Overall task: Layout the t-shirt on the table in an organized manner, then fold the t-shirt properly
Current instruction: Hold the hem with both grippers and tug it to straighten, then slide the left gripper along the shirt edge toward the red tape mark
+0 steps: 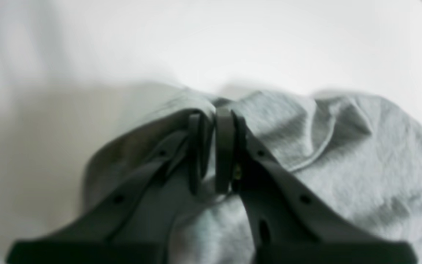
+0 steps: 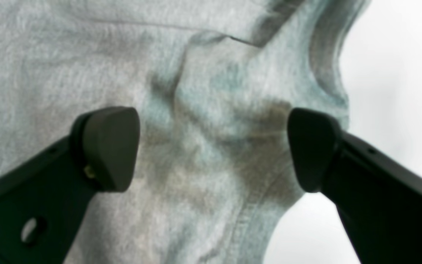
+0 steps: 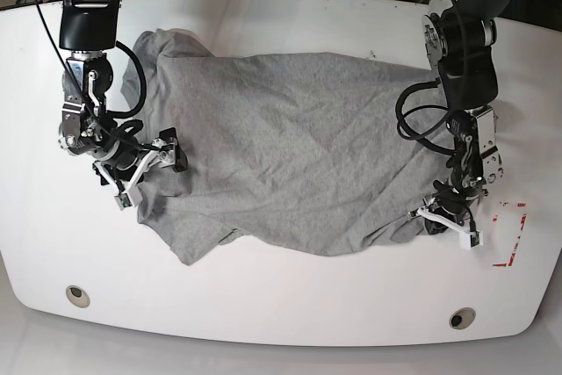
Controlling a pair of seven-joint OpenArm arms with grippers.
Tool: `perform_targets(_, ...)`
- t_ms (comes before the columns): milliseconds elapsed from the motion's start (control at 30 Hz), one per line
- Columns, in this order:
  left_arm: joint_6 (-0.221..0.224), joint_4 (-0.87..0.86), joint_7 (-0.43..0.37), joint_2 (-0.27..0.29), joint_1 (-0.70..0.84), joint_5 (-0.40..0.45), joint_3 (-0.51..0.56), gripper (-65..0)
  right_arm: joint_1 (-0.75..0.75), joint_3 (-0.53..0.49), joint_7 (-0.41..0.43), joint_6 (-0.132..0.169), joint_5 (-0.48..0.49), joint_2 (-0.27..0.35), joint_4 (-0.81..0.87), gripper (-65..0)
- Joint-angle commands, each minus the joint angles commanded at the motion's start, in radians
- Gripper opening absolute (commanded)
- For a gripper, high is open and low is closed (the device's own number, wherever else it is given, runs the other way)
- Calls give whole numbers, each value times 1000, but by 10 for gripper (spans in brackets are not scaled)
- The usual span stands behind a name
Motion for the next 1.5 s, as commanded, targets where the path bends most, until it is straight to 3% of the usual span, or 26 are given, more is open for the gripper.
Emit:
perform_targets(467,0,97,43,-29,-64,-2,-32,-612,0,0,0,0,0,0,0,-50)
perform_targets(800,-2,95,55,-55,-109,2,-124,-602,3,0,0,0,0,0,0,-50)
perform_targets(900,-3,95,115,-55,-107,2,-117,-529,3,0,0,0,0,0,0,-50)
perform_targets(967,-3,97,153,-55,-106,2,-110,-441,5,0,0,0,0,0,0,-50)
perform_targets(1133,-2,98,184,-55,-64,3,-100,-289,5,0,0,0,0,-2,-2,-50)
perform_targets(1200,-2,101,190,-54,-46,3,-84,-262,6,0,0,0,0,-2,-2,-50)
perform_targets(1500,-2,95,195,-38,17,2,-63,-263,6,0,0,0,0,-2,-3,-50)
